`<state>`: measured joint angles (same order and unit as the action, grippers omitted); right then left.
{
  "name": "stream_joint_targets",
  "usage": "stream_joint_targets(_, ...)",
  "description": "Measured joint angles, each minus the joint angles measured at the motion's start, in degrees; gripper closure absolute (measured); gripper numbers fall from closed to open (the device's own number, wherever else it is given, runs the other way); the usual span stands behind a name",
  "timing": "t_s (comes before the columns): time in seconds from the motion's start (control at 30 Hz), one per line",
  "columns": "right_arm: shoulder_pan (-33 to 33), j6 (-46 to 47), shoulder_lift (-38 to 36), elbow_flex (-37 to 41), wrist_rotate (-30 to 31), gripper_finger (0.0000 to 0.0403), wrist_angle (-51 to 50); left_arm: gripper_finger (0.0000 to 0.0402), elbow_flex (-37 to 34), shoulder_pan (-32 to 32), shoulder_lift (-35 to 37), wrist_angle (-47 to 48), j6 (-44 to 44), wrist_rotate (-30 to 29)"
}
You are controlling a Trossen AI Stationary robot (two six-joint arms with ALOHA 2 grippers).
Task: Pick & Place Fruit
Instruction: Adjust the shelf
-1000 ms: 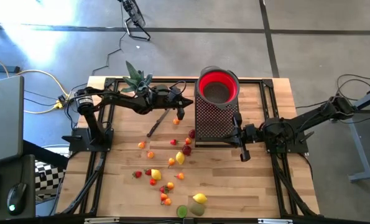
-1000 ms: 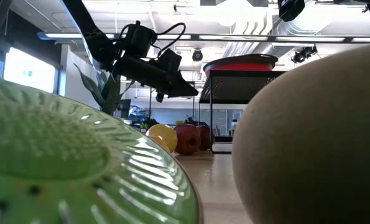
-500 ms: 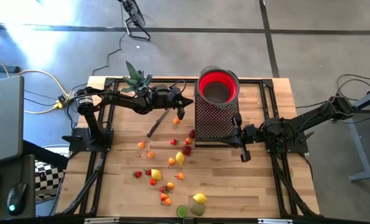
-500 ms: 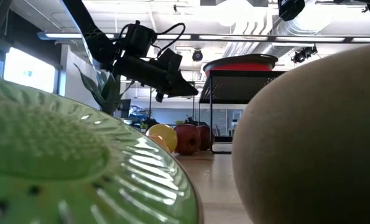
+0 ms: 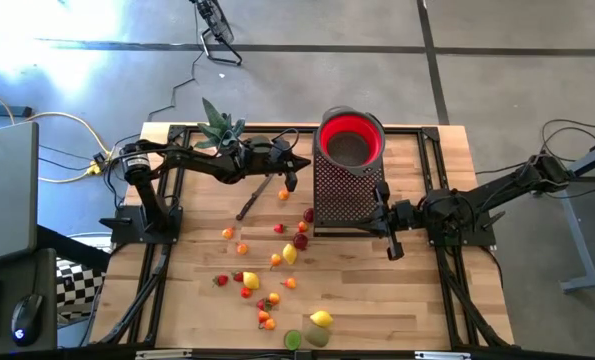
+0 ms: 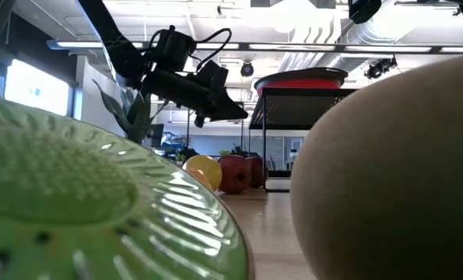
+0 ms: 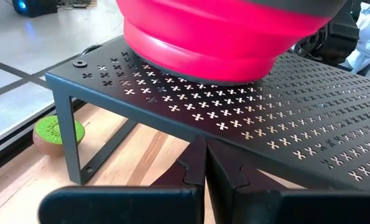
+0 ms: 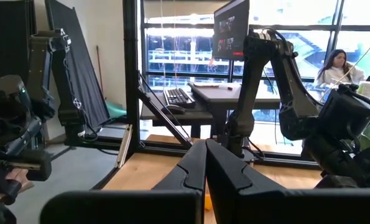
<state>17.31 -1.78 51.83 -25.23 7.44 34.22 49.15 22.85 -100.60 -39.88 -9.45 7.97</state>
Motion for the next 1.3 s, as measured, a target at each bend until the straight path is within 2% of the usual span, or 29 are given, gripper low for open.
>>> stream_joint_targets(0.3, 0.01, -0.02, 0.02, 0.0, 0.02, 0.0401, 0.23, 0.0402, 1.69, -0.11, -0.12, 1.91, 0.17, 0.02)
stream_joint_targets(0.6, 0.0, -0.02, 0.02, 0.0, -0.1, 0.0401, 0.35, 0.0401, 3.32, -0.37, -4.35, 4.91, -0.05, -0.15)
stream_joint_targets(0.93, 0.0, -0.22, 0.02, 0.0, -0.15, 0.0401, 0.33, 0.0402, 3.52, -0.86, -4.57, 0.35, -0.94, 0.94)
stream_joint_targets(1.3, 0.01, -1.29, 0.02, 0.0, -0.15, 0.04, 0.33, 0.0402, 3.52, -2.16, -4.57, -0.3, -1.4, 1.33)
